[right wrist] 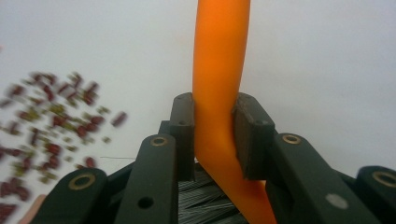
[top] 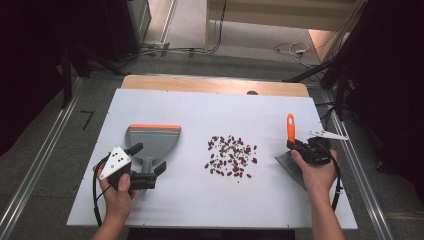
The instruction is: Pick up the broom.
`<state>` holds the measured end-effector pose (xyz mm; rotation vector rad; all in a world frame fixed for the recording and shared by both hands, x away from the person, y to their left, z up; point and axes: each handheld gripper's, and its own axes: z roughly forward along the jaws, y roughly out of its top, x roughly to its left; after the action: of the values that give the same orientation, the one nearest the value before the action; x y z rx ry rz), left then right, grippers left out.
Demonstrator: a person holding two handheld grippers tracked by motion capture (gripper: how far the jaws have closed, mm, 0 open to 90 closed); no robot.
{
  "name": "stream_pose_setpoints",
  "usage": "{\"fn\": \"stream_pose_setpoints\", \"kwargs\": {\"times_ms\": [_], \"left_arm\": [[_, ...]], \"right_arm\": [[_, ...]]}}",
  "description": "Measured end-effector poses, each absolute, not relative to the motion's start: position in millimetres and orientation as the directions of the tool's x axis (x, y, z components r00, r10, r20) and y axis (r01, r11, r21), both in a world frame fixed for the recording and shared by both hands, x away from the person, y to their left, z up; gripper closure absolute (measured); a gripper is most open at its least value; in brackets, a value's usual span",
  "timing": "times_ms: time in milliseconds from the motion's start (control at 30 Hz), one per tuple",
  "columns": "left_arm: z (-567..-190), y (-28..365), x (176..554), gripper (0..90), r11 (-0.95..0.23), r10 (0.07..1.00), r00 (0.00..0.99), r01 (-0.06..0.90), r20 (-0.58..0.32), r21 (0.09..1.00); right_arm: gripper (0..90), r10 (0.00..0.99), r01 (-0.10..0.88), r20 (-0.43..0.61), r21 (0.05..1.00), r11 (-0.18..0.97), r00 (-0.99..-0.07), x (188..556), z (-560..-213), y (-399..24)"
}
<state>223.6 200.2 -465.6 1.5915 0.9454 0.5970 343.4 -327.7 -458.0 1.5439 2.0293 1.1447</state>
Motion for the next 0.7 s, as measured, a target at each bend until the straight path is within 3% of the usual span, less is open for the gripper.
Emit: {"fn": "stream_pose_setpoints", "kwargs": {"times_ms": [400,700], "left_arm": [[-460,183,223,0.0,-0.059,0.815,0.572,0.231,-0.086,0.971],[-454,161,225,0.0,-0.093,0.796,0.603,0.207,-0.052,0.974]], "right_arm": [[69.9,0.882,0.395,0.246,0.916,-0.076,-0.401,315,-447,-345],[69.9,0.854,0.314,0.251,0.943,-0.109,-0.457,305,-427,-334]]}}
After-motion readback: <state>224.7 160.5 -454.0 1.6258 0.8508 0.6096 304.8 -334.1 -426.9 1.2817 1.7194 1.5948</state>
